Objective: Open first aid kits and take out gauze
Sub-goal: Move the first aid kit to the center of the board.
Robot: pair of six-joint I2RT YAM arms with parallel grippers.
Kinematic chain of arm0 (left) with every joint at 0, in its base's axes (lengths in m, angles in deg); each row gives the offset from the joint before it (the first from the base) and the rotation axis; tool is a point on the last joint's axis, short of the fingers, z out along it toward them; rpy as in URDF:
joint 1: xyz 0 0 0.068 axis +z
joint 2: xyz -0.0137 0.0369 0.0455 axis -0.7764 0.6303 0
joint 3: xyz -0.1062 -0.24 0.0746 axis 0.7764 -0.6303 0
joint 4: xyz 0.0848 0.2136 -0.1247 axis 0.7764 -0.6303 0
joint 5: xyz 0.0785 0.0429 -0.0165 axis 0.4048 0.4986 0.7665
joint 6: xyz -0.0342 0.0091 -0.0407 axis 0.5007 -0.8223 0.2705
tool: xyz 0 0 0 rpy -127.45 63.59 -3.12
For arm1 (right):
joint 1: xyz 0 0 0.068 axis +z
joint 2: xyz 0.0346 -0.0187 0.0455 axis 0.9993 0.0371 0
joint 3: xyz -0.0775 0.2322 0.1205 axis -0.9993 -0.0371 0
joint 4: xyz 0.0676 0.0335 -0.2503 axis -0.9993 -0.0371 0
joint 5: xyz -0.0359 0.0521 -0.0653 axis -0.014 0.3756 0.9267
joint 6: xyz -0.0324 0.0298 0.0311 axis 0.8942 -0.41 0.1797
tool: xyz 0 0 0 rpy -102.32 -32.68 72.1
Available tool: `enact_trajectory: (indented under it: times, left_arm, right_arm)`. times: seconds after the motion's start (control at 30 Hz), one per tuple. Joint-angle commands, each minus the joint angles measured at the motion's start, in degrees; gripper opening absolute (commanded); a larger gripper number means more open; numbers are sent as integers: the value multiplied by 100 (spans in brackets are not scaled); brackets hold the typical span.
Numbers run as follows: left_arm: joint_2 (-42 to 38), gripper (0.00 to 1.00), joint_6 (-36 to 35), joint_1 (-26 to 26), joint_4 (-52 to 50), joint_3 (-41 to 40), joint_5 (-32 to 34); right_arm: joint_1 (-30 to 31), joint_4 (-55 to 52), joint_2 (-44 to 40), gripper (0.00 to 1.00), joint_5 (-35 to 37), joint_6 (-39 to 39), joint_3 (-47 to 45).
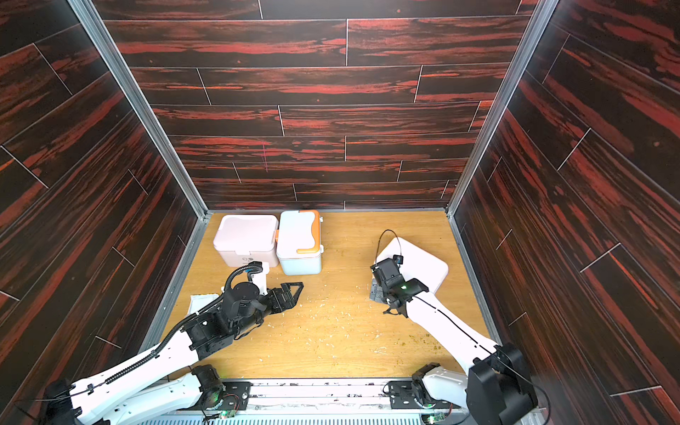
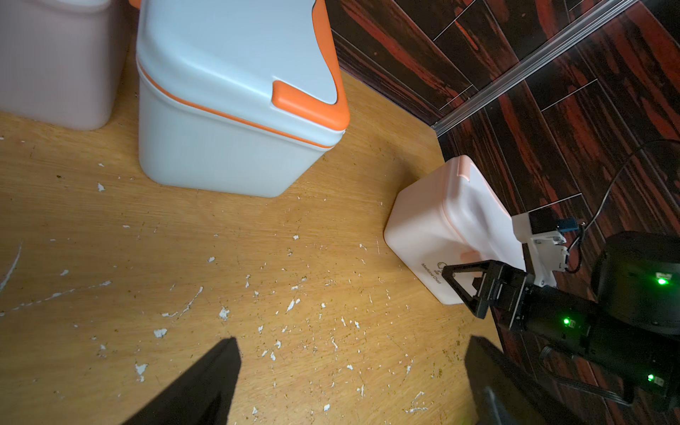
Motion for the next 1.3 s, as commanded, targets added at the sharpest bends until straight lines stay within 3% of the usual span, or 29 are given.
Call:
enact_trajectory:
  times: [0.0, 0.23, 0.57, 0.8, 1.03, 1.27]
  left_arm:
    - [22, 100, -68, 22, 100, 120, -27]
    - [63, 100, -124, 45, 95, 142, -62]
    - [110, 100, -112, 63, 161, 185, -147]
    - [374, 100, -373, 74, -112, 683, 41]
    - [828, 100, -1066, 139, -525, 1469, 702]
    - [1318, 100, -1492, 389, -213, 2018, 765]
  right_arm:
    - [-360, 193, -269, 93, -268, 42, -176]
    - [-774, 758, 9, 91, -604, -144, -134]
    - [-1390, 1467, 1343, 89, -583, -405, 778]
    - [-1604, 1803, 2092, 88, -1374, -373, 1331]
    - [-1522, 1802, 1295, 89, -2602, -251, 891]
    - [-1430, 1601, -10, 92, -3561, -108, 153]
